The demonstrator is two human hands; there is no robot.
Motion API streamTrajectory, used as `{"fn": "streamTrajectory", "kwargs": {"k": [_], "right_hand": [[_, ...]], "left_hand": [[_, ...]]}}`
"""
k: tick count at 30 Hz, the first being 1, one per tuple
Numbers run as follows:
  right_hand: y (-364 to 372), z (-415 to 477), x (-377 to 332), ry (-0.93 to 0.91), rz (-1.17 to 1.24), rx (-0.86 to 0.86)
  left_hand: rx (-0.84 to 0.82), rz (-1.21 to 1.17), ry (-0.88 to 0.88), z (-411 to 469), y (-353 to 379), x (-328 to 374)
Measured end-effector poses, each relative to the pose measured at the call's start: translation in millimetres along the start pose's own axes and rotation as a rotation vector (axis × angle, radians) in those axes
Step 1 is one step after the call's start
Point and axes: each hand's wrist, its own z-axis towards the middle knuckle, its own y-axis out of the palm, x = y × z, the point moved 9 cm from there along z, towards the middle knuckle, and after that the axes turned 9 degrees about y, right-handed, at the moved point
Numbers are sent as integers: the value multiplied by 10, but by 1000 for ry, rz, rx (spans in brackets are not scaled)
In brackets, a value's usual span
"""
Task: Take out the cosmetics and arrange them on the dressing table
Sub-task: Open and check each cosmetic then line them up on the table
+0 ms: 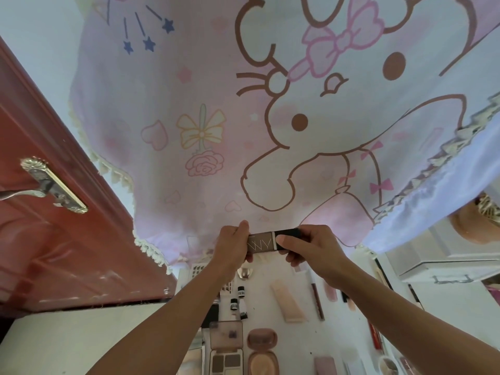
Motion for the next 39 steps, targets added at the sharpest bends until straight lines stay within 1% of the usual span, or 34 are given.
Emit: {"fn": "streamTrajectory", "kwargs": {"k": [8, 10, 12, 14, 18, 21, 23, 25, 28, 30, 35, 39], "right_hand": [[-17, -22, -31, -48, -67, 5], [-18, -19, -10, -29, -41, 10], [-5, -8, 19, 15, -24, 4], [2, -1, 24, 32, -58, 8], [-41, -30, -36, -91, -298, 123], [-37, -48, 1, -142, -362, 154], [-23, -46, 2, -161, -394, 162], [-22, -24, -9, -149, -383, 140], [28, 9, 8, -69, -300, -18], [55, 4, 4, -57, -290, -74], [-4, 7, -8, -25, -240, -52], [-17, 12, -34, -77, -371, -43]], "left_hand": [[1, -9, 5, -15, 15, 25], [35, 19, 56, -18, -2, 67], [84, 57, 144, -36, -35, 139], [102, 67, 191, -55, -36, 177], [34, 85, 99, -44, 9, 117], [-7, 108, 67, -33, 18, 109], [-4, 114, 72, -33, 9, 120], [17, 115, 81, -32, -11, 119], [37, 119, 84, -29, -57, 93], [34, 126, 93, -18, -71, 91], [43, 88, 132, -53, -44, 136], [33, 97, 110, -57, -33, 108]]}}
